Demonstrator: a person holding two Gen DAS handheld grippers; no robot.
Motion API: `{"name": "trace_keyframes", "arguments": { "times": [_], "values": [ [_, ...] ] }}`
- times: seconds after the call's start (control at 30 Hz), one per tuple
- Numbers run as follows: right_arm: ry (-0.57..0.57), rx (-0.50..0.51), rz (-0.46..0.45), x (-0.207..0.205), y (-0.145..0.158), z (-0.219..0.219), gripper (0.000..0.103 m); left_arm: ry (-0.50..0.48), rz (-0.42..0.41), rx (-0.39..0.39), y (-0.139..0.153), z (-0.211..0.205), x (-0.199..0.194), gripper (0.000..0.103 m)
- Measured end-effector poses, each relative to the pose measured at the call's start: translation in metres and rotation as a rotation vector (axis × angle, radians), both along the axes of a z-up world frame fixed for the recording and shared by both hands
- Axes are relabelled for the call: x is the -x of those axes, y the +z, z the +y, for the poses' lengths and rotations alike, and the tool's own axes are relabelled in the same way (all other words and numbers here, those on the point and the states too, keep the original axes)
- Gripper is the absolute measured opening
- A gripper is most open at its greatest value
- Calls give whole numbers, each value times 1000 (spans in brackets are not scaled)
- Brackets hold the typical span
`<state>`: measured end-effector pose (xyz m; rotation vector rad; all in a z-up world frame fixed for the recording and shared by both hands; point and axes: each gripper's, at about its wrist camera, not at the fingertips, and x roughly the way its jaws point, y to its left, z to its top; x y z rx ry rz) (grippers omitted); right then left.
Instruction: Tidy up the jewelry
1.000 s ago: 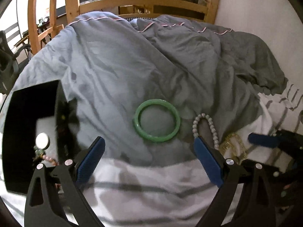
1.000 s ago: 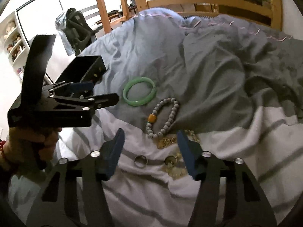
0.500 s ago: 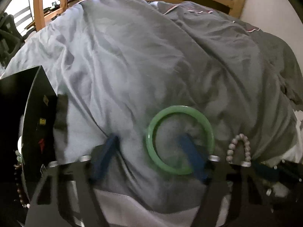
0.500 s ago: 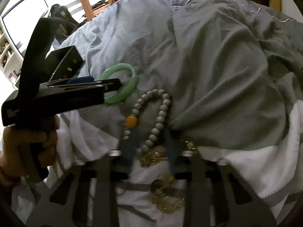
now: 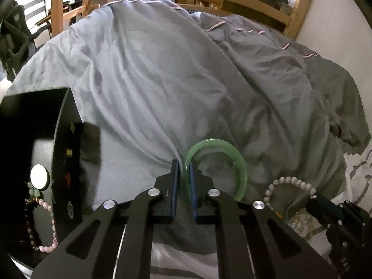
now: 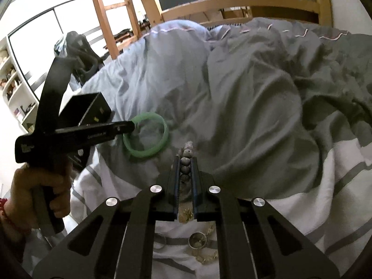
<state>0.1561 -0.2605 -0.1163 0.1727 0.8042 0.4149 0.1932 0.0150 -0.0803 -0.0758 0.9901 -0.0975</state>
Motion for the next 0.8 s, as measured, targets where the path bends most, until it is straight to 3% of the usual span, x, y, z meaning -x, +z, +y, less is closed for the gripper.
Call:
{"name": "trace_keyframes", "arguments": {
  "times": [0.33,0.6,0.8],
  "values": [
    [-19,-26,-18,4,4,-11,9,11,-15,4,11,4,5,9],
    [-16,-29,-6,3,2,-10,9,8,-65,-55,24,0,13,10],
    [-17,-37,-12,2,3,-11,9,19,-77,-28,30,3,13,10]
  ]
}}
